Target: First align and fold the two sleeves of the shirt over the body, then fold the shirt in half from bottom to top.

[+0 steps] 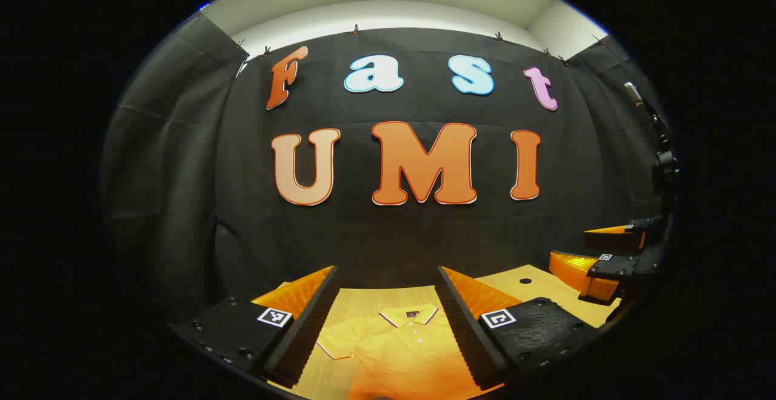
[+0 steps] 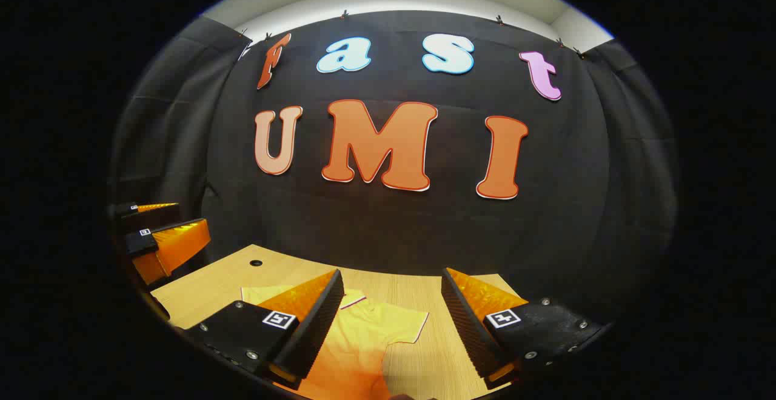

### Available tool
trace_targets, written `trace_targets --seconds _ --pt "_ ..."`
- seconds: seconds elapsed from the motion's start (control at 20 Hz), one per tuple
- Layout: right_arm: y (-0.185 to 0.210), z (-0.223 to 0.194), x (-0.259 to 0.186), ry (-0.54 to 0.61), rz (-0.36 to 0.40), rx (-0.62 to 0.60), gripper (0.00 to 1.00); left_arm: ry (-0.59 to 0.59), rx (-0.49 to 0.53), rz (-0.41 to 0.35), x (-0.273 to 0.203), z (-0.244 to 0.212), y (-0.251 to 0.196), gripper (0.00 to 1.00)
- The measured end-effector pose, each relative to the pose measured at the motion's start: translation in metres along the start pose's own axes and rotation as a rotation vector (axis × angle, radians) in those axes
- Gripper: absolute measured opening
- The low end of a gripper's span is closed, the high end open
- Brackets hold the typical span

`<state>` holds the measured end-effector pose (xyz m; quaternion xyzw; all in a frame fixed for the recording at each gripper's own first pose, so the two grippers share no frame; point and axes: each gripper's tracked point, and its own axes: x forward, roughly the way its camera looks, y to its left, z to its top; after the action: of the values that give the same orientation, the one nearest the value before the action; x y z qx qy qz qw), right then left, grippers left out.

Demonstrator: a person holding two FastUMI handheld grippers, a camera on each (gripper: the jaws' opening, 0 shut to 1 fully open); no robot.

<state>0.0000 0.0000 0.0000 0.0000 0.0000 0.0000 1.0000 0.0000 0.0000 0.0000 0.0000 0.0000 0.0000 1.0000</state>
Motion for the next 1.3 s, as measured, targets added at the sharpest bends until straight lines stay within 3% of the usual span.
trace_targets --seconds 0.45,0.95,1.3 --pt "-0.002 0.002 0.004 0.002 -0.009 -0.016 0.98 -0.018 0.036 0.008 -0.008 0.003 0.003 0.98" --pt "0.002 -0.003 0.015 0.014 0.056 -0.005 0.98 -0.027 0.072 0.084 -0.022 0.012 0.007 0.97" --pt "-0.029 -0.066 0.063 0.248 0.037 0.054 0.98 -0.085 0.096 0.146 -0.042 0.028 0.012 0.97"
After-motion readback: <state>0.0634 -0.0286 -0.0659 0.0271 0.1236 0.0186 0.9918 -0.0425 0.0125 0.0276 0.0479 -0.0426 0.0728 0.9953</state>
